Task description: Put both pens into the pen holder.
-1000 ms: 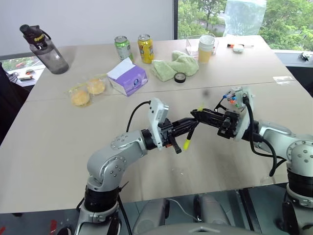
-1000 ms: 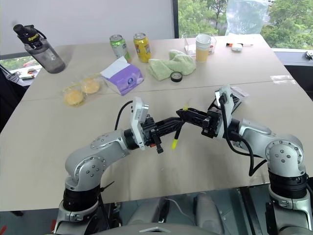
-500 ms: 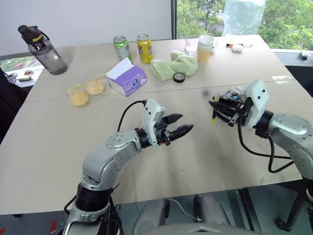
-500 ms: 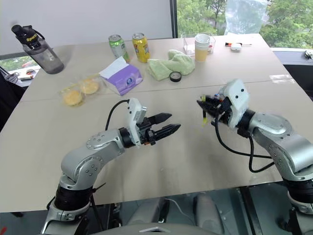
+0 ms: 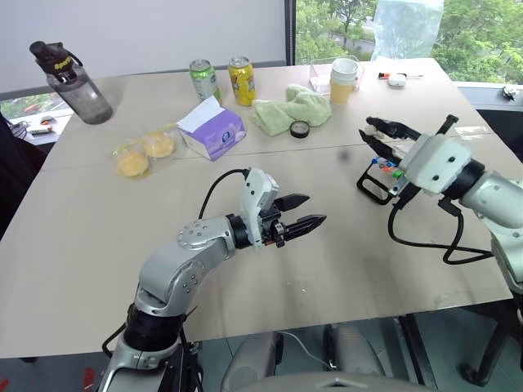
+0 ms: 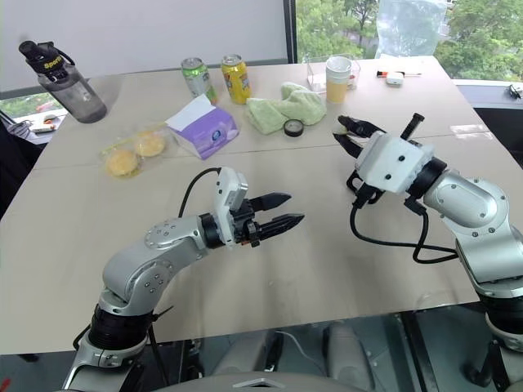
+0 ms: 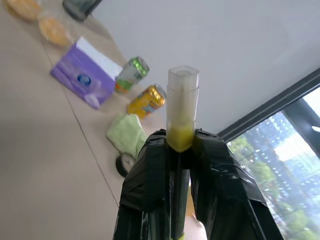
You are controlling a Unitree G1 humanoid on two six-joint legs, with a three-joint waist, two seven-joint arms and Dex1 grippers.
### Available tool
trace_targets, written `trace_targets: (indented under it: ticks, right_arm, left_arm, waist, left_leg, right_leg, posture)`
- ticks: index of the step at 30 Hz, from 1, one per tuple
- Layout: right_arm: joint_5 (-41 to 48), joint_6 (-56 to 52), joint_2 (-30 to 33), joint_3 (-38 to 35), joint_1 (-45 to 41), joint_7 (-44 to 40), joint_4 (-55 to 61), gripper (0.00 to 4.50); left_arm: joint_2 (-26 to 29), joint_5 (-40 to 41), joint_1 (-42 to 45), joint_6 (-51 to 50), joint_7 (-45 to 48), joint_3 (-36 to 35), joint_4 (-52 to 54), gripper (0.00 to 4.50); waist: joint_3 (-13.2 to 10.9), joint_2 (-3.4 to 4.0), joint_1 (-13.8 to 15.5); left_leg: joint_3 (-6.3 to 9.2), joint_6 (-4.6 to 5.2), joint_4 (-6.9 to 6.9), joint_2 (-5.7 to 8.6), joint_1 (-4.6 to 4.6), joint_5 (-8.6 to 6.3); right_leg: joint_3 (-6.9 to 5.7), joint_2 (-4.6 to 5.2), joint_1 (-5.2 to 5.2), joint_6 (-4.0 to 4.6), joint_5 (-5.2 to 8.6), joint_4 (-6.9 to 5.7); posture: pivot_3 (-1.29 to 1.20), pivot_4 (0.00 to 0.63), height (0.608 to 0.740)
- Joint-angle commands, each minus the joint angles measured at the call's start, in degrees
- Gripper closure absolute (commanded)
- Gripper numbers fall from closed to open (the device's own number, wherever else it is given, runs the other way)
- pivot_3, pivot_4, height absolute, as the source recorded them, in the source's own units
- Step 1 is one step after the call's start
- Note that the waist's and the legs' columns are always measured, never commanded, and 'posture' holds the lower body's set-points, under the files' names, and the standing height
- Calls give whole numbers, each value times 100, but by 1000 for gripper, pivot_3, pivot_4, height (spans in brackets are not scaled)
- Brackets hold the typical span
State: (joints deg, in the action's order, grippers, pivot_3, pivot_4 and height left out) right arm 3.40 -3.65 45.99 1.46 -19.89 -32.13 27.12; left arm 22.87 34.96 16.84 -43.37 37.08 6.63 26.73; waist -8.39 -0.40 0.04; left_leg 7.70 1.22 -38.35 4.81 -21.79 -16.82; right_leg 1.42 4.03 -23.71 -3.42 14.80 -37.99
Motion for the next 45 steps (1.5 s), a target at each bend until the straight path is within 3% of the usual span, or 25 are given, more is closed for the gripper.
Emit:
trace_targets:
  ticks: [1,27,28,31,35,45]
  right_arm:
    - [-323,500,20,-116,156,-57,-29,4381]
    - [-846,1935,-364,-268,391,84,-1785,4381]
    - [-837,1998,-377,-265,375,87,-1849,3351]
    - [-815,2089,-433,-278,312,114,-2005,2162]
    - [-857,2137,-471,-315,215,177,-2176,165]
    - [-832,2154,-492,-397,174,211,-2226,74]
  left_arm:
    - [43,-31,63,181,69,-11,82,1443]
    - [232,-218,-8,336,45,-10,172,1443]
    - [239,-225,-11,340,43,-4,177,1412]
    - [254,-249,-15,357,41,11,180,1412]
    - [257,-300,-1,403,39,28,143,1412]
    - [194,-343,8,456,46,37,111,1412]
  waist:
    - [0,0,0]
    - [0,0,-54]
    - [0,0,-55]
    - [0,0,-61]
    - [0,0,-63]
    - [0,0,-64]
  left_leg:
    - [0,0,0,0,1,0]
    - [-3,0,0,0,5,0]
    - [-3,0,0,0,5,0]
    - [-4,0,0,0,5,0]
    - [-4,0,0,0,5,0]
    - [-4,0,0,0,5,0]
  right_leg:
    - [1,0,0,0,0,-1]
    - [5,-2,1,0,0,-3]
    - [5,-1,1,0,0,-3]
    - [5,-2,1,0,0,-3]
    - [5,-2,1,0,0,-4]
    - [6,-2,1,0,0,-5]
  posture:
    - [0,150,740]
    - [0,150,740]
    - [0,150,740]
    - [0,150,740]
    - [0,150,740]
    - [0,150,740]
